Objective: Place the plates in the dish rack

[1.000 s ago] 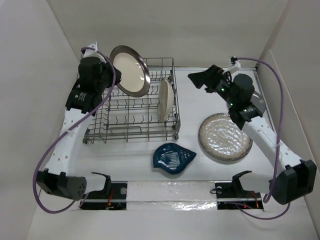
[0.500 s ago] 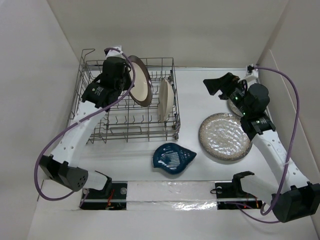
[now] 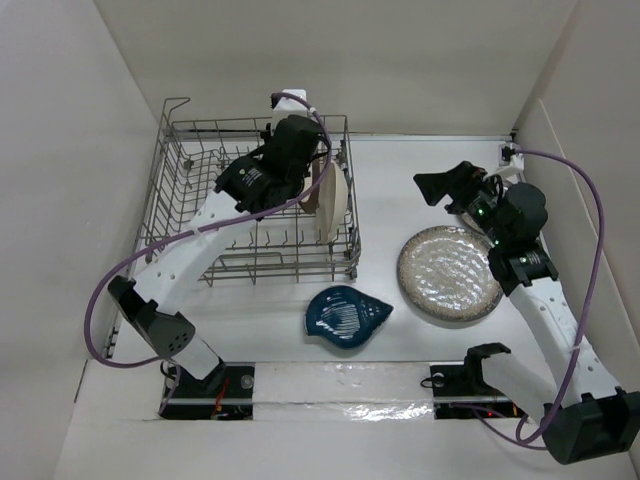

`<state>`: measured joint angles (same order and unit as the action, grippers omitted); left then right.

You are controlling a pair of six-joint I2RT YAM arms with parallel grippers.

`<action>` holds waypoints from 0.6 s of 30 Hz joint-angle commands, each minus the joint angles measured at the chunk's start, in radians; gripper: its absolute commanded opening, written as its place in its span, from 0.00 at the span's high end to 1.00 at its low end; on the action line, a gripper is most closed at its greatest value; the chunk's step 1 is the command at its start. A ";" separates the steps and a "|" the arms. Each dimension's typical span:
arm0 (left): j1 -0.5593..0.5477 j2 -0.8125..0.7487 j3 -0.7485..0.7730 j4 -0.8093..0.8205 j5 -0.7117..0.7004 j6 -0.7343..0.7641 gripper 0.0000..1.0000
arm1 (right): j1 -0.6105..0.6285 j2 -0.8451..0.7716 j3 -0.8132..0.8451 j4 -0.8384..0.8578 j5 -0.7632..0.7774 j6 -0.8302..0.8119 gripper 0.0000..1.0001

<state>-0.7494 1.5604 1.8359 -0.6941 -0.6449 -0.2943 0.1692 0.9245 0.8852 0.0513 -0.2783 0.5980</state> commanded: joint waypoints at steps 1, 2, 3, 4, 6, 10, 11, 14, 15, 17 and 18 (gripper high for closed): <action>-0.063 -0.016 0.097 0.062 -0.280 0.032 1.00 | -0.008 -0.039 -0.018 0.012 -0.038 -0.027 0.00; -0.100 0.001 0.108 0.045 -0.312 0.034 1.00 | -0.008 -0.049 -0.023 0.012 -0.044 -0.027 0.00; -0.111 0.032 0.120 0.030 -0.365 0.030 1.00 | -0.017 -0.052 -0.028 0.013 -0.048 -0.027 0.00; -0.111 0.038 0.137 0.009 -0.374 0.020 1.00 | -0.017 -0.053 -0.032 0.018 -0.051 -0.026 0.00; -0.111 0.027 0.125 0.016 -0.366 0.017 1.00 | -0.017 -0.055 -0.038 0.018 -0.067 -0.026 0.00; -0.058 -0.019 -0.010 0.061 -0.383 0.023 1.00 | -0.017 -0.056 -0.040 0.015 -0.070 -0.032 0.00; -0.047 -0.025 -0.035 0.070 -0.372 0.015 1.00 | -0.017 -0.056 -0.042 0.016 -0.074 -0.032 0.00; -0.047 -0.059 -0.135 0.149 -0.334 0.043 1.00 | -0.017 -0.050 -0.046 0.028 -0.085 -0.027 0.00; -0.047 -0.054 -0.141 0.150 -0.322 0.037 1.00 | -0.017 -0.046 -0.046 0.033 -0.090 -0.026 0.00; -0.047 -0.048 -0.151 0.169 -0.279 0.032 1.00 | -0.017 -0.036 -0.046 0.039 -0.091 -0.023 0.00; -0.047 -0.046 -0.156 0.180 -0.256 0.027 1.00 | -0.017 -0.033 -0.046 0.041 -0.091 -0.024 0.00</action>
<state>-0.7834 1.5898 1.6577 -0.6842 -0.8860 -0.2592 0.1574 0.8890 0.8360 0.0521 -0.3439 0.5900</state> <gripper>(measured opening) 0.174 0.995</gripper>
